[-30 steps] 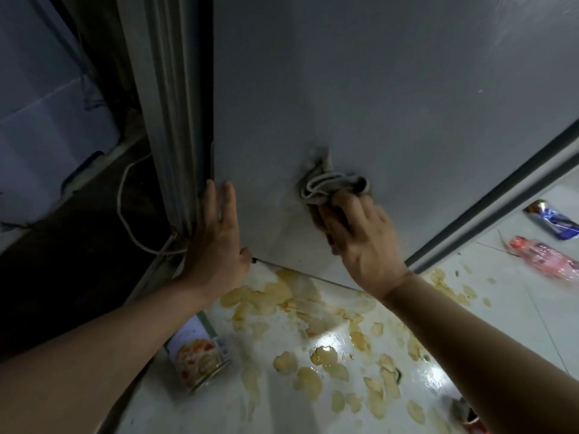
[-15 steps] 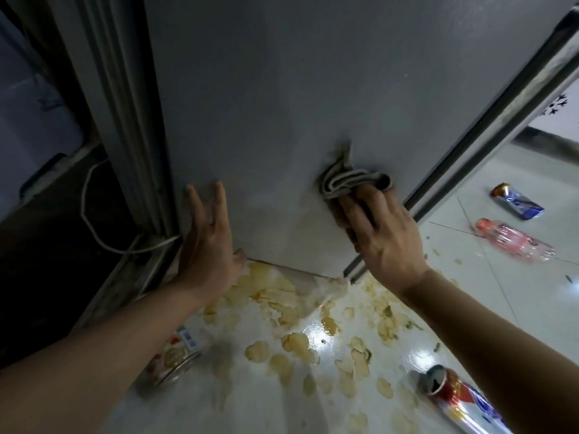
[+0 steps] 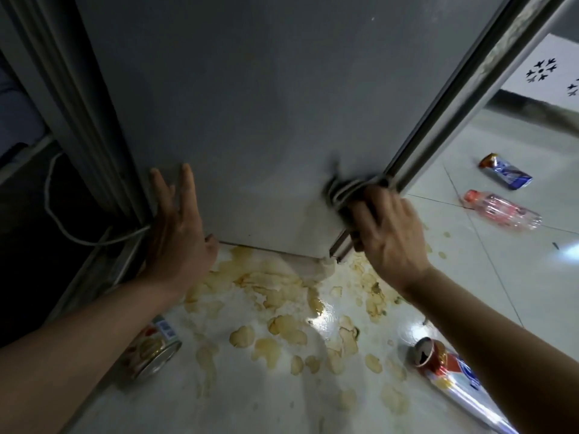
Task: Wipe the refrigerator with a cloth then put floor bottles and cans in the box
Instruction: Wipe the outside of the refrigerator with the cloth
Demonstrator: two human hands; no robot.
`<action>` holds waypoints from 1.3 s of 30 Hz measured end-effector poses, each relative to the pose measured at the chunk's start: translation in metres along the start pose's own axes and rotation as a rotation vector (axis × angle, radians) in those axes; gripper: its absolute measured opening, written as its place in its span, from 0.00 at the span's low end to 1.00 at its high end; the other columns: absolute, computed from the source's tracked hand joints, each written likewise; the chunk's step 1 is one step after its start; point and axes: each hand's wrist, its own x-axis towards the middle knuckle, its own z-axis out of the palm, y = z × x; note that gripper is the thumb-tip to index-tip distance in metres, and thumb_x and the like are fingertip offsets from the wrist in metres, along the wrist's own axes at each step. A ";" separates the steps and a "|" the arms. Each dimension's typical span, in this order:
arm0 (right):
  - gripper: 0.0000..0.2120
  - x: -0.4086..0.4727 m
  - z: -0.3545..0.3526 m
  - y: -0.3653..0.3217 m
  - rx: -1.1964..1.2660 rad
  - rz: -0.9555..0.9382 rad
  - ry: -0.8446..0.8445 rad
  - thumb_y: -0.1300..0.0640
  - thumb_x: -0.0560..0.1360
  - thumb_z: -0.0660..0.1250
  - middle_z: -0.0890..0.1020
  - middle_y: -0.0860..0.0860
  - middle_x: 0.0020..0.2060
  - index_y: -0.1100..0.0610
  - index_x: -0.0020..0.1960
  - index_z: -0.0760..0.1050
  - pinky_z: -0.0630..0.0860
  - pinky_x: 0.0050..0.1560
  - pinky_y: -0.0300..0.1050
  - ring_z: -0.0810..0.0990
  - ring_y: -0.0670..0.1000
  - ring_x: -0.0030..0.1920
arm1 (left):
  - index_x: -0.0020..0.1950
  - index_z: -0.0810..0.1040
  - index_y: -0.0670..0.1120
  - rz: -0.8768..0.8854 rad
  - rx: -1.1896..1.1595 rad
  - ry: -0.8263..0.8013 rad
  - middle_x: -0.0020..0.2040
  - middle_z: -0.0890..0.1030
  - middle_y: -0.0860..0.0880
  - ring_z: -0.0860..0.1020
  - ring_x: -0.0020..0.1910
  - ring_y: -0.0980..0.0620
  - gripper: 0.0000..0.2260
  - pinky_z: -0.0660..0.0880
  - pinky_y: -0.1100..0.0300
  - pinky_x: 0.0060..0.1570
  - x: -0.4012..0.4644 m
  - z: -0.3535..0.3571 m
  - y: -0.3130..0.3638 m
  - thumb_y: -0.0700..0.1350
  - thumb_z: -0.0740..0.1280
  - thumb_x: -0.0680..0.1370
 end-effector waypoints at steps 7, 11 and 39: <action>0.14 -0.026 0.036 -0.015 -0.045 -0.091 -0.040 0.62 0.77 0.56 0.72 0.60 0.56 0.60 0.61 0.70 0.71 0.45 0.50 0.73 0.59 0.46 | 0.76 0.38 0.53 -0.061 0.038 -0.106 0.76 0.38 0.38 0.52 0.74 0.35 0.47 0.63 0.45 0.65 -0.013 0.019 -0.013 0.37 0.69 0.70; 0.17 -0.045 0.066 -0.033 -0.046 -0.192 -0.270 0.60 0.75 0.55 0.77 0.58 0.54 0.58 0.60 0.75 0.77 0.42 0.51 0.76 0.58 0.46 | 0.76 0.37 0.52 -0.052 0.067 -0.079 0.76 0.37 0.37 0.57 0.72 0.32 0.49 0.68 0.44 0.59 -0.015 0.027 -0.012 0.36 0.70 0.69; 0.28 0.001 0.064 -0.082 -0.110 -0.387 -0.448 0.62 0.64 0.72 0.75 0.52 0.60 0.51 0.63 0.76 0.76 0.44 0.49 0.76 0.55 0.48 | 0.76 0.38 0.51 0.004 -0.080 -0.264 0.78 0.44 0.50 0.53 0.76 0.49 0.46 0.59 0.59 0.67 0.002 -0.024 -0.078 0.39 0.69 0.73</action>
